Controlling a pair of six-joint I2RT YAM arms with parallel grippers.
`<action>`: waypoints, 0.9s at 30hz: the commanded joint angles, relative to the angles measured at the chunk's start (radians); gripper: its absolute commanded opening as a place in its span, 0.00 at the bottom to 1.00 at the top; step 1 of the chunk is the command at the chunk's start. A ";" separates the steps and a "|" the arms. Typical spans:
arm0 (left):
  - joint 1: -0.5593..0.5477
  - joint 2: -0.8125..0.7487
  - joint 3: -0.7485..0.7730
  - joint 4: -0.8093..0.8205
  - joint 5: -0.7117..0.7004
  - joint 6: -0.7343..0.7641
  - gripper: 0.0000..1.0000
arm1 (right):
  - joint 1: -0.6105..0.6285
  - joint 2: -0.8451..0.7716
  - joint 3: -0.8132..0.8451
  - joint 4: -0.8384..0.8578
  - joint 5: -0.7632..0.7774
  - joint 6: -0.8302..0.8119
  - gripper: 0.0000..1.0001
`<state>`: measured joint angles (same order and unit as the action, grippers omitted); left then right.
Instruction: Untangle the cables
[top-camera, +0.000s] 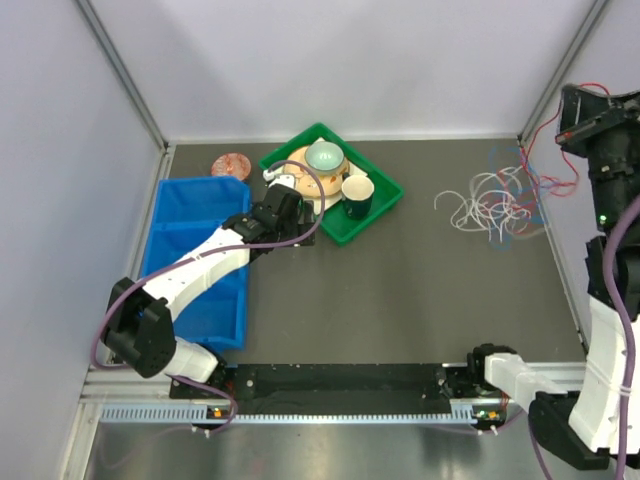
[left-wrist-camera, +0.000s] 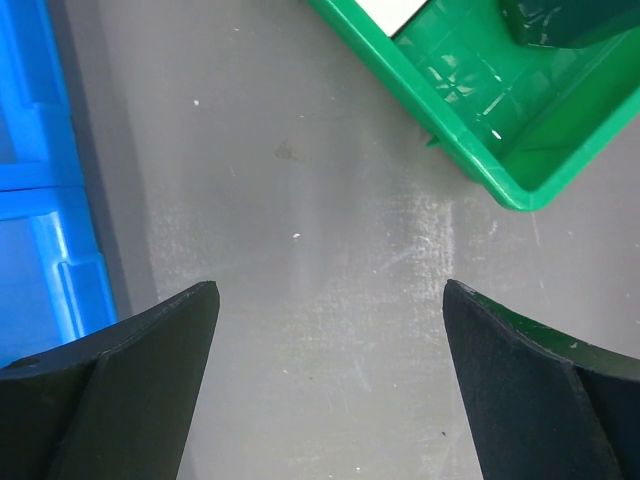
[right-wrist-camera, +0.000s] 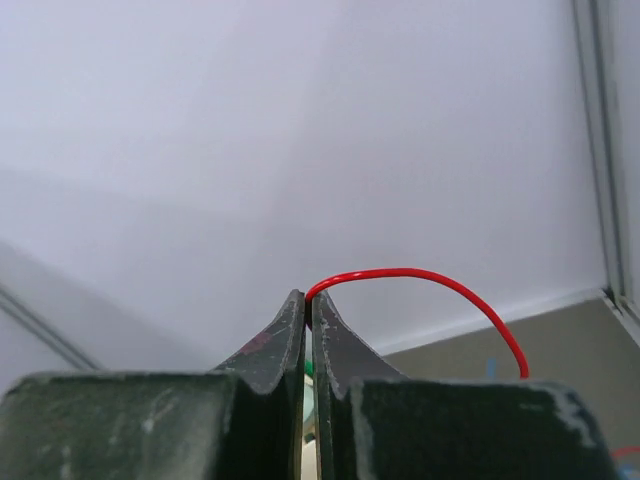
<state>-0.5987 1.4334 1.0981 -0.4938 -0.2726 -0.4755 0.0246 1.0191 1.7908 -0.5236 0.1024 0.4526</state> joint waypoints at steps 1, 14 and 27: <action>0.002 -0.036 0.028 0.008 -0.057 0.012 0.99 | -0.009 0.021 0.026 -0.038 -0.147 -0.008 0.00; 0.002 -0.015 0.051 -0.002 -0.024 0.043 0.99 | 0.021 0.064 -0.904 0.091 -0.220 0.094 0.00; 0.000 -0.116 0.028 0.035 -0.126 0.002 0.99 | 0.257 -0.047 -0.317 0.019 -0.297 0.052 0.00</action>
<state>-0.5983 1.3994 1.1404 -0.4973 -0.3244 -0.4458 0.2039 1.0176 1.3407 -0.5308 -0.1703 0.5228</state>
